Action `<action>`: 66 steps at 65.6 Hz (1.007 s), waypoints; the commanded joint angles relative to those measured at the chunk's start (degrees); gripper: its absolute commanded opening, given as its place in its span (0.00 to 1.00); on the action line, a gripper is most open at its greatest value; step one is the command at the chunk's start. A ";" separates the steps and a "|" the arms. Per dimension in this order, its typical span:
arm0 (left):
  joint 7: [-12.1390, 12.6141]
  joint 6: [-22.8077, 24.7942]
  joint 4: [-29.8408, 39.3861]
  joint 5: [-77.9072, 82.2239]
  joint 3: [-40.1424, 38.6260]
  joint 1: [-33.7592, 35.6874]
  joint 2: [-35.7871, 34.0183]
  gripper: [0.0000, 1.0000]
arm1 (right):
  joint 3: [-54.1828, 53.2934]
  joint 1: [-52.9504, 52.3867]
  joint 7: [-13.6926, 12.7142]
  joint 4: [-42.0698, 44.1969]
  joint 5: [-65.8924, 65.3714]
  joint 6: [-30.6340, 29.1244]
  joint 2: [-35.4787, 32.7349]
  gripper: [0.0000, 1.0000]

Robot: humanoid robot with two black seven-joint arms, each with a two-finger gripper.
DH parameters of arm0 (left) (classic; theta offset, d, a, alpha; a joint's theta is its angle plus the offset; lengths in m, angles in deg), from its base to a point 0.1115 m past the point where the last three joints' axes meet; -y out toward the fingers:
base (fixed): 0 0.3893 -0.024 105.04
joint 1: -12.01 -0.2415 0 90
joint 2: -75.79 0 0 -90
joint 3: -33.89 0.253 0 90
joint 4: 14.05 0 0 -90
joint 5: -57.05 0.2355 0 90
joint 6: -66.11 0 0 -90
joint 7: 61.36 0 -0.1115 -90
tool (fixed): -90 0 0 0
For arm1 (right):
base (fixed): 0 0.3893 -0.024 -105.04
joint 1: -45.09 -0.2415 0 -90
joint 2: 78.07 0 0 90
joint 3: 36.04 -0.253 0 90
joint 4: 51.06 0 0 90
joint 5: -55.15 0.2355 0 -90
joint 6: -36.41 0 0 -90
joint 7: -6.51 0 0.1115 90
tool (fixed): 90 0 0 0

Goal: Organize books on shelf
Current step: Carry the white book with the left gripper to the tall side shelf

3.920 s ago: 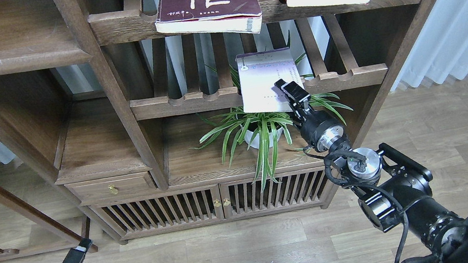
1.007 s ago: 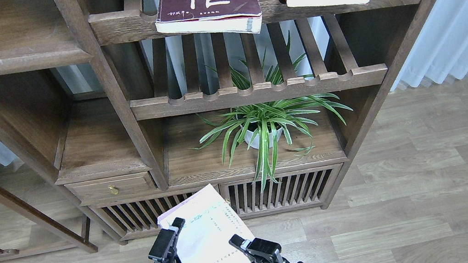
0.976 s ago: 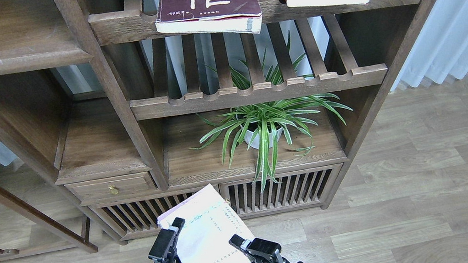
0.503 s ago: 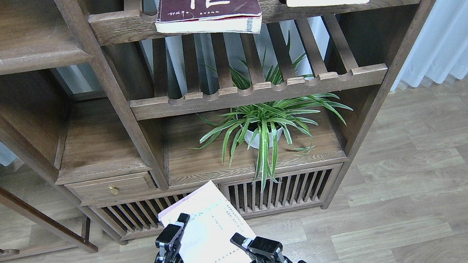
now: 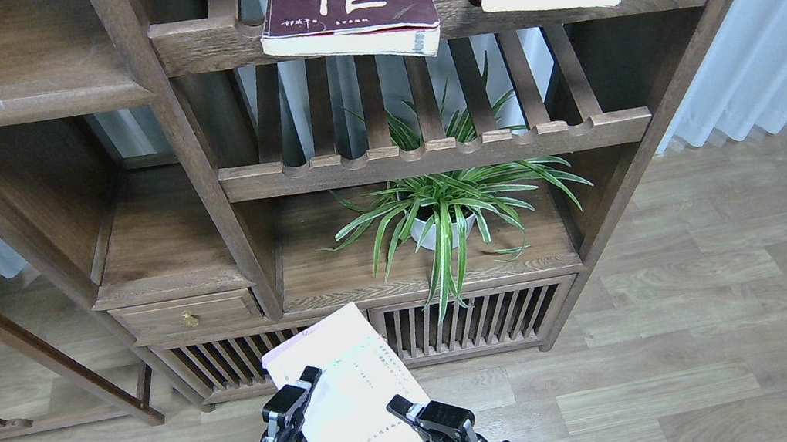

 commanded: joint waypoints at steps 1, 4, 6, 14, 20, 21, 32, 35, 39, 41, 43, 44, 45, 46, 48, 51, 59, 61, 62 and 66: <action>-0.06 0.00 0.97 -0.03 -0.23 -0.09 -1.61 0.07 | -1.04 -0.06 0.17 0.09 0.07 0.00 -0.04 0.06; 0.03 0.00 1.15 -0.03 -0.23 -0.18 -2.23 0.07 | -1.21 -0.14 0.17 0.09 0.07 0.00 -0.04 0.06; 0.03 0.00 1.24 -0.03 -0.23 -0.18 -2.67 0.07 | -1.21 -0.32 0.17 0.17 0.07 0.00 -0.04 0.06; -0.41 0.00 1.76 -0.12 -0.31 -0.62 -4.16 0.08 | -2.00 -0.67 0.17 0.88 0.07 0.00 -0.04 0.11; -0.59 0.00 1.85 -0.12 -0.49 -0.71 -4.25 0.10 | -2.00 -1.02 0.17 1.32 -0.54 0.00 -0.04 0.38; -0.59 0.00 1.85 -0.12 -0.58 -0.71 -4.16 0.10 | -2.00 -1.20 0.17 1.49 -0.81 0.00 -0.04 0.50; -0.68 0.00 1.77 -0.12 -1.72 -0.45 -4.07 0.09 | -4.38 -2.52 0.17 2.20 -3.54 0.00 -0.04 1.00; -0.59 0.00 1.77 -0.12 -1.72 -0.53 -4.25 0.08 | -4.64 -2.52 0.17 2.20 -3.54 0.00 -0.04 1.00; -0.33 0.00 1.85 -0.12 -1.89 -0.53 -4.34 0.07 | -4.73 -2.61 0.17 2.20 -3.45 0.00 -0.04 1.00; -0.06 0.00 1.85 -0.12 -2.25 -0.53 -4.51 0.07 | -4.73 -2.61 0.17 2.20 -3.45 0.00 -0.04 1.00; 0.20 0.00 2.03 -0.12 -3.12 -0.45 -4.86 0.07 | -4.73 -2.61 0.17 2.20 -3.54 0.00 -0.04 1.00; 0.20 0.00 2.12 -0.03 -3.47 -0.45 -4.95 0.07 | -4.73 -2.61 0.17 2.20 -3.54 0.00 -0.04 1.00; 0.29 0.00 2.20 -0.03 -3.83 -0.45 -5.13 0.07 | -4.73 -2.61 0.17 2.20 -3.54 0.00 -0.04 1.00; 0.38 0.00 2.47 -0.03 -4.87 -0.53 -5.65 0.07 | -4.73 -2.61 0.17 2.20 -3.54 0.00 -0.04 1.00; 0.55 0.00 2.99 -0.12 -5.67 -0.62 -6.27 0.07 | -4.73 -2.61 0.17 2.20 -3.54 0.00 -0.04 1.00; 0.29 0.00 5.01 -0.12 -7.60 -1.15 -7.94 0.07 | -4.82 -2.69 -0.01 2.28 -3.62 0.00 -0.04 1.00; 0.55 0.00 10.99 -0.12 -12.26 -2.73 -12.42 0.07 | -6.22 -2.61 -0.01 2.37 -3.71 0.00 -0.04 1.00; 0.64 0.00 11.96 -0.03 -13.14 -2.73 -13.39 0.07 | -6.57 -2.61 0.08 2.28 -3.71 0.00 -0.04 1.00; 0.64 0.00 12.31 -0.03 -13.49 -2.73 -13.83 0.07 | -6.66 -2.61 0.08 2.28 -3.71 0.00 -0.04 1.00; 1.17 0.00 13.80 0.23 -15.86 -2.73 -16.28 0.07 | -7.10 -2.61 0.08 2.37 -3.71 0.00 -0.04 1.00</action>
